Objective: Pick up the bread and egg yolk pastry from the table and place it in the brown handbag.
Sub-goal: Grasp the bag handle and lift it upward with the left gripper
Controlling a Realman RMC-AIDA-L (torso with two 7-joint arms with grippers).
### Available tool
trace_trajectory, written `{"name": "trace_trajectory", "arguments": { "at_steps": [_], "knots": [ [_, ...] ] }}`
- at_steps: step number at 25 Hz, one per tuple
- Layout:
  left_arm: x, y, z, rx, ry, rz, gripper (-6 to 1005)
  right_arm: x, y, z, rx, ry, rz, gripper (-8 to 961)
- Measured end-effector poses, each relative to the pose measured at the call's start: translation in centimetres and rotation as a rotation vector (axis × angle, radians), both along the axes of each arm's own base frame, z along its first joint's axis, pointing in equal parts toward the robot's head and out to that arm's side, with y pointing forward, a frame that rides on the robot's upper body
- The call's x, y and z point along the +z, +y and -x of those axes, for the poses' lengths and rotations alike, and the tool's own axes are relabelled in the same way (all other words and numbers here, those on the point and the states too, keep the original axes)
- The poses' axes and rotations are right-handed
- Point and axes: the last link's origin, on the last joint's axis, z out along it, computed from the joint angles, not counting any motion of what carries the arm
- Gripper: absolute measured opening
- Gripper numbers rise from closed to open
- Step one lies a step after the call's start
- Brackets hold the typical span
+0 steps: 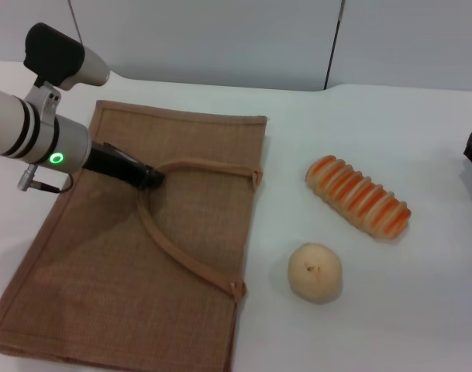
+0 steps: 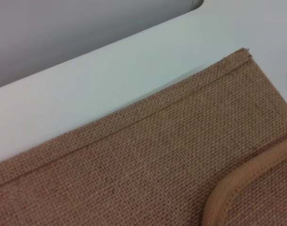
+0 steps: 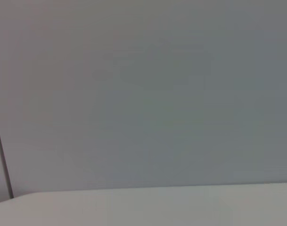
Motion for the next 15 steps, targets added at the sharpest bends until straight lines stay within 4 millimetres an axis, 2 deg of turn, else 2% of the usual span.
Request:
{"name": "trace_trajectory", "arguments": {
  "at_steps": [11,15],
  "knots": [
    [-0.37,0.08,-0.22,-0.023,0.029,0.013,122,0.01,0.07,0.05,0.002,-0.002,0.002,789],
    [-0.1,0.19,-0.27,-0.027,0.032,0.013,122,-0.09,0.13,0.02,-0.004,-0.006,0.012,789]
  ]
}}
